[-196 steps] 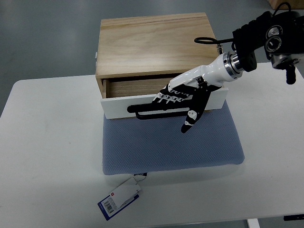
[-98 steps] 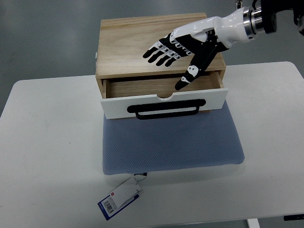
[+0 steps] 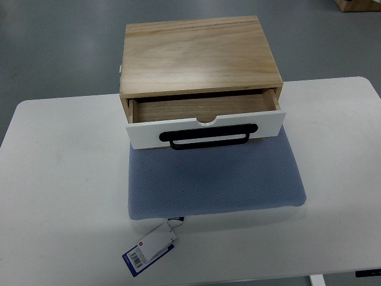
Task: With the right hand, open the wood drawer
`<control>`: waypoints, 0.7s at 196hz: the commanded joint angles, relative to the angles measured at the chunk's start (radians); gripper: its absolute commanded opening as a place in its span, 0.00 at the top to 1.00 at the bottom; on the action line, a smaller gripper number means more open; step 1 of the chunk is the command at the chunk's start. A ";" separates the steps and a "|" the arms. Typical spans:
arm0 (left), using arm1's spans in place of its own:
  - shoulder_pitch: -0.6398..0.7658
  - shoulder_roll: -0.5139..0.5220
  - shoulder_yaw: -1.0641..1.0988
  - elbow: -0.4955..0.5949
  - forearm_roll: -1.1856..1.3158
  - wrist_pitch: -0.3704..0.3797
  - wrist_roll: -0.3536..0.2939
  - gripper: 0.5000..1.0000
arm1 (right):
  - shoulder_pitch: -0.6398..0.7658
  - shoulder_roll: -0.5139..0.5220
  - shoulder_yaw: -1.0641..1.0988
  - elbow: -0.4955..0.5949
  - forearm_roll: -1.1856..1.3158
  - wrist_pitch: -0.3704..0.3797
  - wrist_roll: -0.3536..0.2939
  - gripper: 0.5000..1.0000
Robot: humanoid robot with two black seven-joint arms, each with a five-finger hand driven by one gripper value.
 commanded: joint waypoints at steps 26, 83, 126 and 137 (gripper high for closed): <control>-0.001 0.000 0.000 0.000 0.000 0.000 0.000 0.00 | -0.308 0.070 0.333 -0.121 -0.040 -0.083 -0.007 0.14; 0.000 0.000 0.000 0.000 0.000 0.000 0.000 0.00 | -0.499 0.234 0.565 -0.265 -0.120 -0.205 -0.007 0.14; 0.000 0.000 0.000 0.000 0.000 0.000 0.000 0.00 | -0.607 0.337 0.700 -0.319 -0.227 -0.227 -0.009 0.14; -0.001 0.000 0.000 0.000 0.000 0.000 0.000 0.00 | -0.633 0.359 0.729 -0.325 -0.250 -0.235 -0.013 0.14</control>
